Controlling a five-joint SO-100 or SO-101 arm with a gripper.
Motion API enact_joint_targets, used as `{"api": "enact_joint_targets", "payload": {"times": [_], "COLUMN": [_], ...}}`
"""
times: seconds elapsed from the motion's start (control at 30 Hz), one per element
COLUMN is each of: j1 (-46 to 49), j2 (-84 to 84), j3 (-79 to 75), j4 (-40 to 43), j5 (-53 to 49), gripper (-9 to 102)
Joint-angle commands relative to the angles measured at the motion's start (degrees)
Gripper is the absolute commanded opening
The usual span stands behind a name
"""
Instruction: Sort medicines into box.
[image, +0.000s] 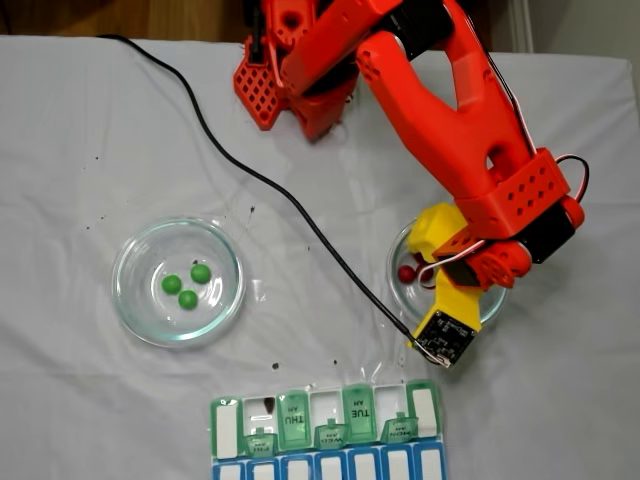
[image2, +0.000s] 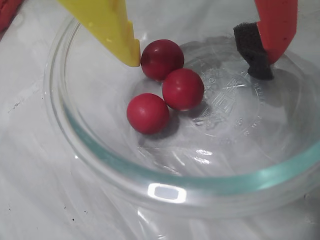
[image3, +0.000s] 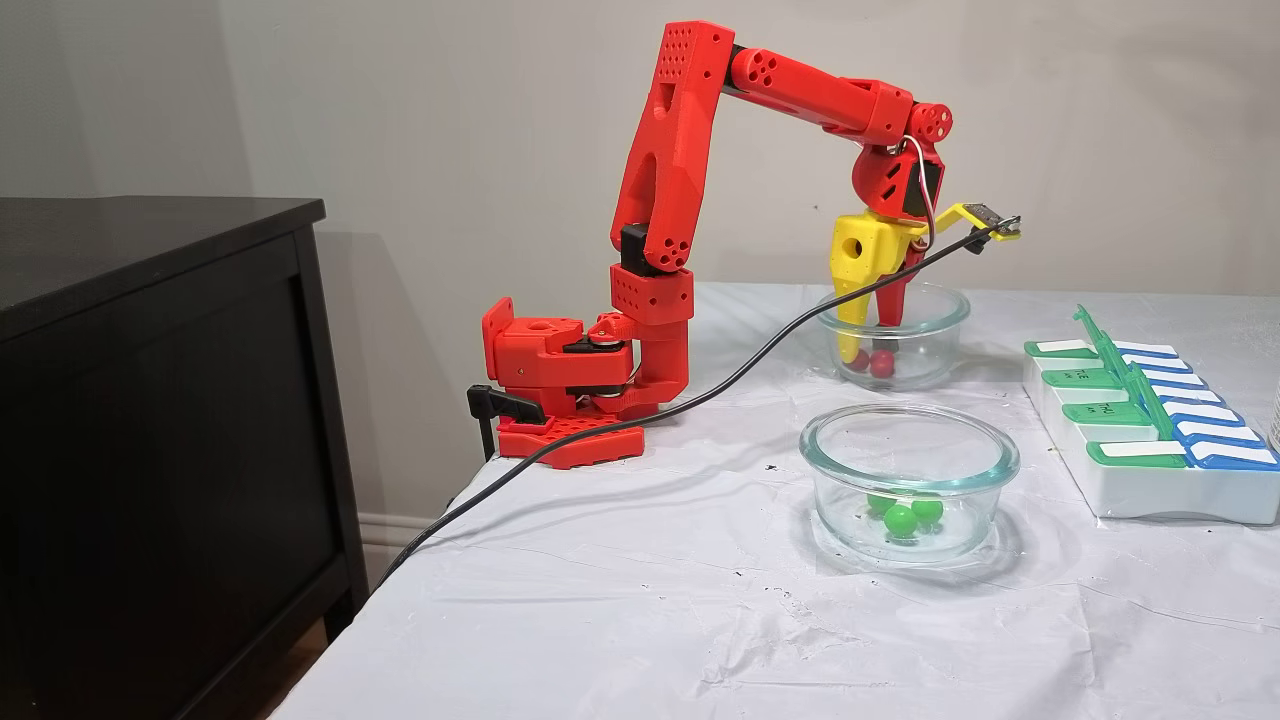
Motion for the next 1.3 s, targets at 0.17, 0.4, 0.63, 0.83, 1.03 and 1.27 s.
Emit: {"api": "enact_joint_targets", "payload": {"times": [0.17, 0.4, 0.63, 0.83, 1.03, 1.27], "j1": [-0.4, -1.3, -2.3, -3.7, -4.0, -4.2], "j2": [0.7, 0.5, 0.4, 1.1, 0.8, 2.7], "j3": [2.8, 5.6, 6.2, 9.1, 9.1, 9.8], "j4": [-1.5, -3.7, -2.6, -5.8, -6.2, -7.7], "j5": [-0.1, 1.0, 1.8, 1.8, 3.0, 3.3], "gripper": [36, 33, 30, 11, 5, 0]}}
